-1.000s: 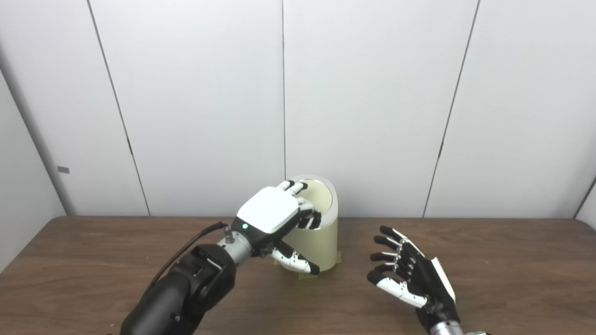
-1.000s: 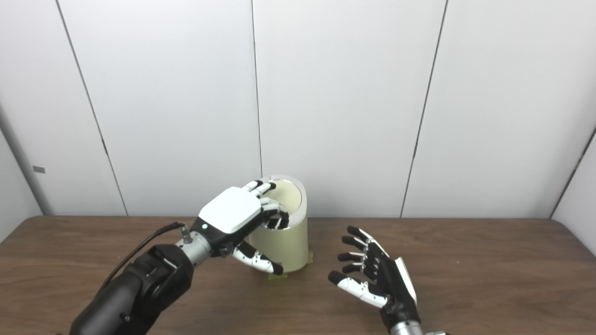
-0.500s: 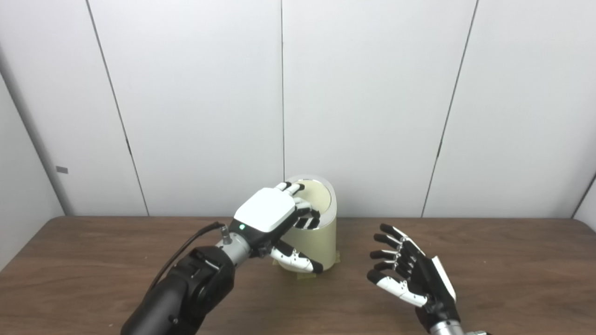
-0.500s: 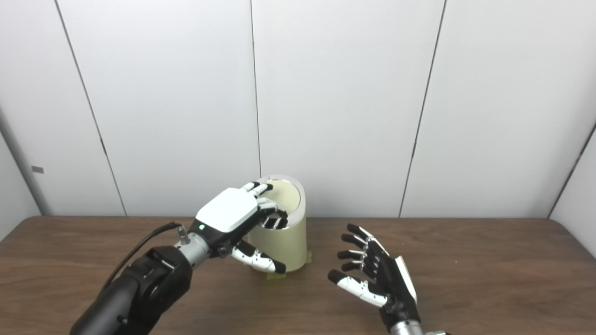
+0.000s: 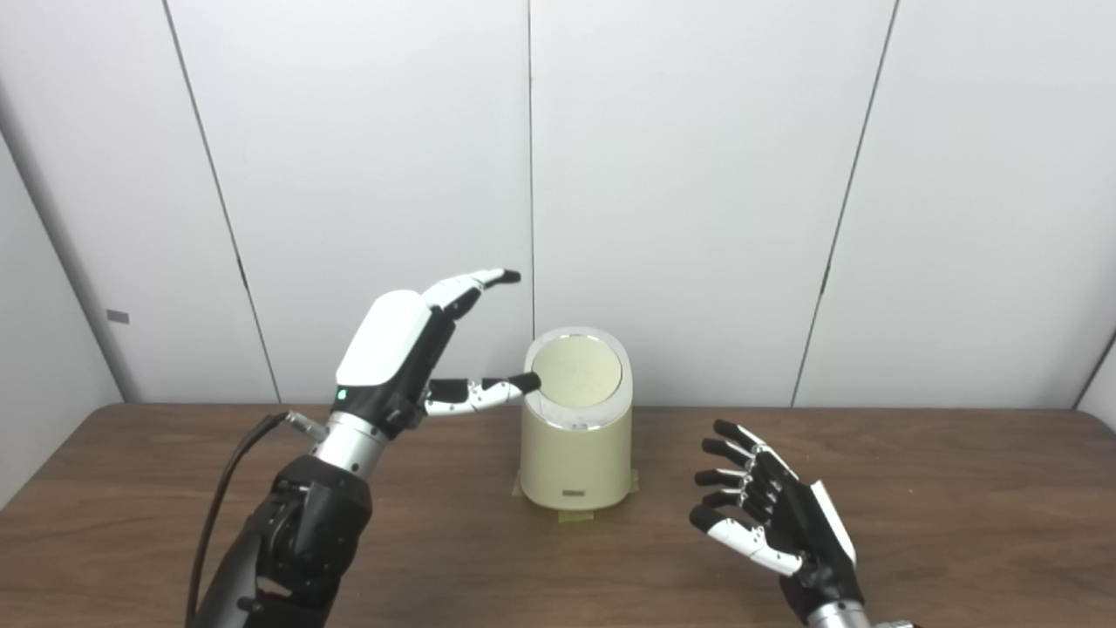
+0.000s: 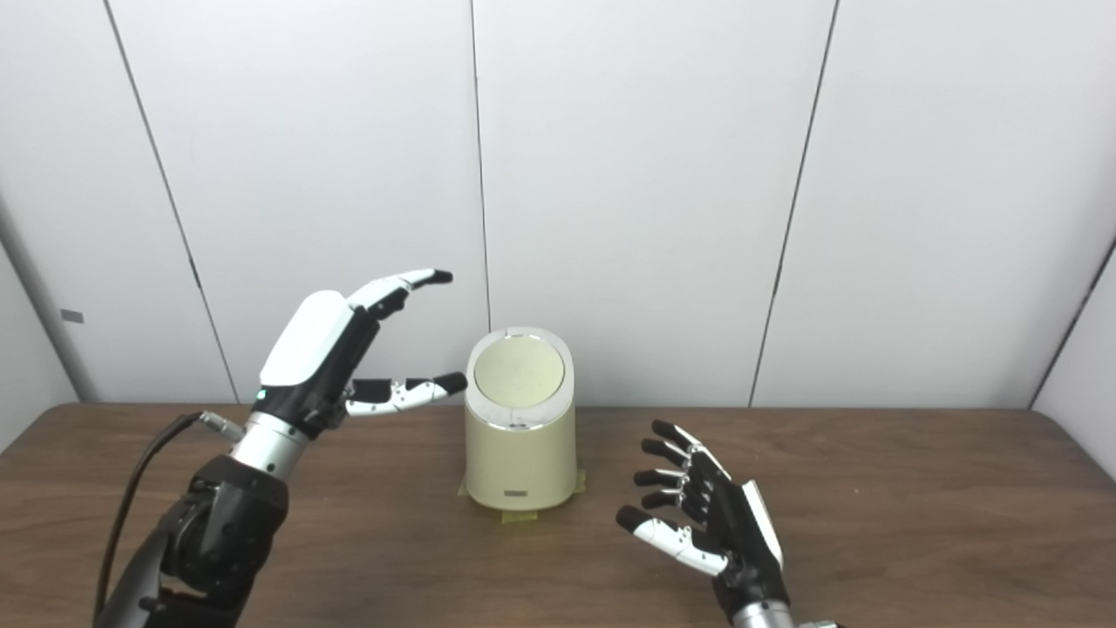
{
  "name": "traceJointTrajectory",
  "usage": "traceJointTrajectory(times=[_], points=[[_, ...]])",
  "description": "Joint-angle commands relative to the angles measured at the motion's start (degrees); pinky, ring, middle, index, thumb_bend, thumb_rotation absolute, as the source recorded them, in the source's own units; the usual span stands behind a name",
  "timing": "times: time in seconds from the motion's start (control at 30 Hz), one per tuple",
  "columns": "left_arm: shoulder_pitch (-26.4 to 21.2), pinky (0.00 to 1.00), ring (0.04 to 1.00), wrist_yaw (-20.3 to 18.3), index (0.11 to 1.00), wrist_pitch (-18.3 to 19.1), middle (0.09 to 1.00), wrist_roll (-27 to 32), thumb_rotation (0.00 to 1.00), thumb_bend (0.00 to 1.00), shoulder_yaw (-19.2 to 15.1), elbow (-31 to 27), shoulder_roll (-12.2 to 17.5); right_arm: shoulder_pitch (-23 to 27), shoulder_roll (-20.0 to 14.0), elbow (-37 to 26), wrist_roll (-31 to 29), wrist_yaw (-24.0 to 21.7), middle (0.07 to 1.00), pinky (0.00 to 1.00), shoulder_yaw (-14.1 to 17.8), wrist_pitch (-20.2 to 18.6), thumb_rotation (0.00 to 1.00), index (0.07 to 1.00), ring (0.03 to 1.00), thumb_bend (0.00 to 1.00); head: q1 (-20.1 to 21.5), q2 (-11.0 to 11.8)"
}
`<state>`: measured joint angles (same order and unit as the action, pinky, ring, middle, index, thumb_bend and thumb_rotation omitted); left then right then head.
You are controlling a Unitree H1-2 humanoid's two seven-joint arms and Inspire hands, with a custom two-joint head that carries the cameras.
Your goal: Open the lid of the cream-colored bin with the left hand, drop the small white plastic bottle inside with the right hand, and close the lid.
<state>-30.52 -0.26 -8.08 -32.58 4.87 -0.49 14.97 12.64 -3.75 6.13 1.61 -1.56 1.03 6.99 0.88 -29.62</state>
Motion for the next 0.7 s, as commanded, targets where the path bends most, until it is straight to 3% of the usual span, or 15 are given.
traceJointTrajectory(times=[0.0, 0.1, 0.3, 0.43, 0.57, 0.67], points=[[0.74, 0.79, 0.865, 2.73, 0.889, -1.31, 0.868, 3.69, 0.34, 0.67, -1.84, -2.00, -1.70, 1.45, -0.21, -1.82, -0.64, 0.16, 0.798, 0.56, 0.41, 0.86, 0.37, 0.835, 0.671, 0.85, -0.05, -0.01], [4.07, 0.81, 0.862, 3.15, 0.892, -1.33, 0.868, 8.92, 0.31, 0.68, -3.81, -2.44, -3.32, 1.40, -0.29, -1.82, -0.40, 0.30, 0.798, 0.56, 0.43, 0.91, 0.37, 0.835, 0.671, 0.85, -0.15, -0.09], [12.33, 0.71, 0.802, 1.19, 0.874, 2.92, 0.832, 20.55, 0.33, 0.72, -7.27, -4.07, -6.32, 1.28, -0.33, -1.88, -0.22, 0.63, 0.795, 0.56, 0.67, 1.14, 0.37, 0.831, 0.668, 0.85, -0.36, -0.19], [16.18, 0.63, 0.749, 1.33, 0.859, 2.29, 0.811, 23.43, 0.30, 0.71, -8.55, -2.79, -6.40, 1.21, -0.34, -1.73, -0.08, 0.95, 0.790, 0.55, 0.90, 1.82, 0.36, 0.822, 0.666, 0.85, -0.40, -0.34], [18.27, 0.60, 0.713, 1.43, 0.841, 1.35, 0.786, 25.11, 0.33, 0.71, -9.15, -1.64, -6.40, 0.97, -0.49, -2.09, -0.07, 1.03, 0.790, 0.56, 0.94, 1.91, 0.36, 0.820, 0.669, 0.85, -0.51, -0.45], [19.13, 0.56, 0.692, 0.74, 0.842, 2.68, 0.771, 26.82, 0.33, 0.70, -9.20, -1.72, -6.62, 0.88, -0.61, -1.79, -0.44, 0.95, 0.791, 0.57, 1.13, 2.16, 0.35, 0.819, 0.674, 0.85, -0.64, -0.56]])
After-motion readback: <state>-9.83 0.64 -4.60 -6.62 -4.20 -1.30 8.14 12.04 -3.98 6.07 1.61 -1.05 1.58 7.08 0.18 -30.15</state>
